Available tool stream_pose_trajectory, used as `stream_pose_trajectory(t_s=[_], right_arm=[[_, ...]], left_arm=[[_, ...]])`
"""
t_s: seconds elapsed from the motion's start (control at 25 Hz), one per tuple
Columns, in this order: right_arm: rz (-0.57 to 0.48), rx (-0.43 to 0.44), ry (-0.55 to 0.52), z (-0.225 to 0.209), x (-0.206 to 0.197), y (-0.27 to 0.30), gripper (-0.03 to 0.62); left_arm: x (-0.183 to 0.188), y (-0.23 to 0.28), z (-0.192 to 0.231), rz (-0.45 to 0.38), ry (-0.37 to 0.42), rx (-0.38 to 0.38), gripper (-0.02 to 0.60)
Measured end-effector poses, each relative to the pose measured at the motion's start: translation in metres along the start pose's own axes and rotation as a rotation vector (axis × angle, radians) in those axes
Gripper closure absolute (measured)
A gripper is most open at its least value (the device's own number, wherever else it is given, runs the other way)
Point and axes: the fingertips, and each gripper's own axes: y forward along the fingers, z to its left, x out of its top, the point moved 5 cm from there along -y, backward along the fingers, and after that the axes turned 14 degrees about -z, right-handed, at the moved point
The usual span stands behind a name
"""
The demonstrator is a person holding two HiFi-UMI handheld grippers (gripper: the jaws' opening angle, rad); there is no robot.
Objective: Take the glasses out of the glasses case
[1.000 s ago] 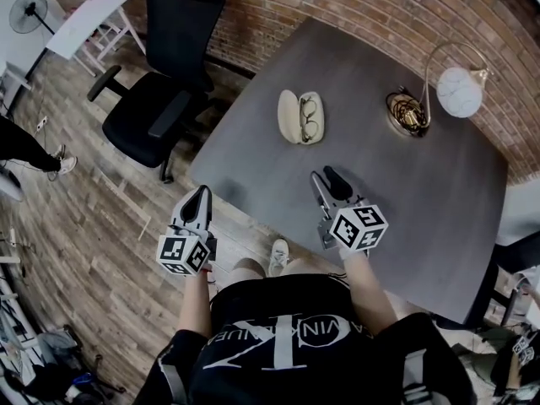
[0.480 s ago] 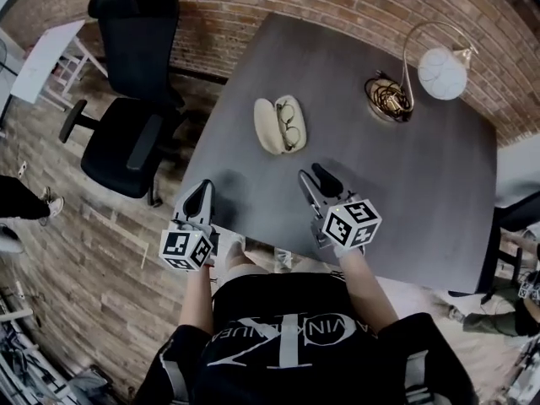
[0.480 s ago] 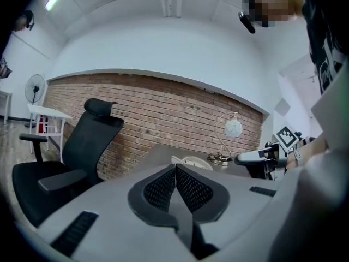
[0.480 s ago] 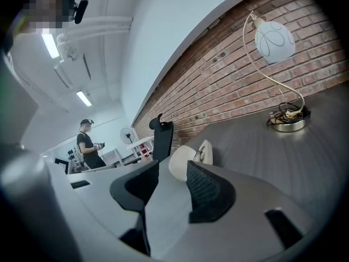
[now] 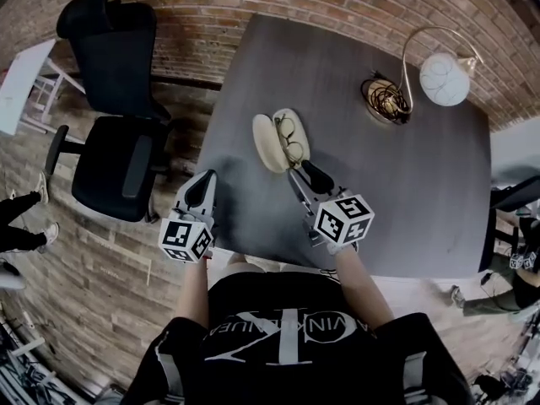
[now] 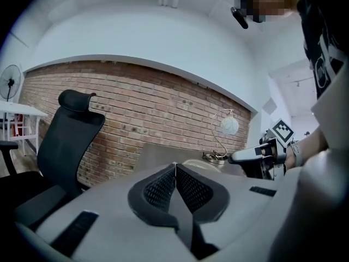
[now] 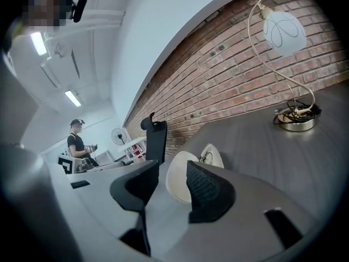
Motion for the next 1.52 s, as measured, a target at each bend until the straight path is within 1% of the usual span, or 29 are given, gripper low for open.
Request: stream_pose_trajectory(t_s=[0.24, 0.36, 0.44, 0.56, 0.68, 0.76, 0.84, 0.92, 1.0, 1.28, 1.36, 1.44, 1.52], right_arm=[[0.003, -0.033, -0.003, 0.003, 0.000, 0.030, 0.430], [0.030, -0.063, -0.014, 0.003, -0.004, 0.048, 0.434], [0.078, -0.099, -0.043, 0.000, -0.008, 0.060, 0.440], [0.187, -0.171, -0.095, -0.009, -0.020, 0.074, 0.465], [0.260, -0.217, -0.117, -0.018, -0.028, 0.083, 0.465], [0.277, -0.239, -0.139, -0.022, -0.031, 0.087, 0.465], [0.300, -0.253, -0.191, -0.025, -0.034, 0.091, 0.465], [0.343, -0.257, -0.257, -0.027, -0.037, 0.095, 0.465], [0.384, -0.254, -0.286, -0.030, -0.040, 0.098, 0.465], [0.475, -0.256, -0.206, -0.045, -0.043, 0.100, 0.465], [0.494, -0.252, -0.157, -0.050, -0.045, 0.100, 0.469], [0.515, -0.243, -0.099, -0.055, -0.048, 0.101, 0.497], [0.537, -0.232, -0.058, -0.058, -0.048, 0.103, 0.497]], left_arm=[[-0.003, 0.024, 0.019, 0.024, -0.006, -0.057, 0.560], [-0.004, 0.034, 0.027, 0.034, -0.011, -0.080, 0.560], [-0.006, 0.040, 0.030, 0.041, -0.019, -0.097, 0.561], [-0.008, 0.051, 0.032, 0.049, -0.030, -0.123, 0.560], [-0.011, 0.060, 0.034, 0.054, -0.034, -0.144, 0.560], [-0.015, 0.064, 0.036, 0.061, -0.043, -0.157, 0.561], [-0.020, 0.067, 0.037, 0.071, -0.050, -0.172, 0.561], [-0.024, 0.069, 0.038, 0.079, -0.057, -0.185, 0.560], [-0.027, 0.072, 0.037, 0.084, -0.065, -0.196, 0.561], [-0.032, 0.078, 0.032, 0.091, -0.087, -0.226, 0.560], [-0.033, 0.078, 0.032, 0.091, -0.091, -0.229, 0.561], [-0.034, 0.076, 0.033, 0.092, -0.094, -0.225, 0.560], [-0.035, 0.074, 0.035, 0.093, -0.099, -0.219, 0.560]])
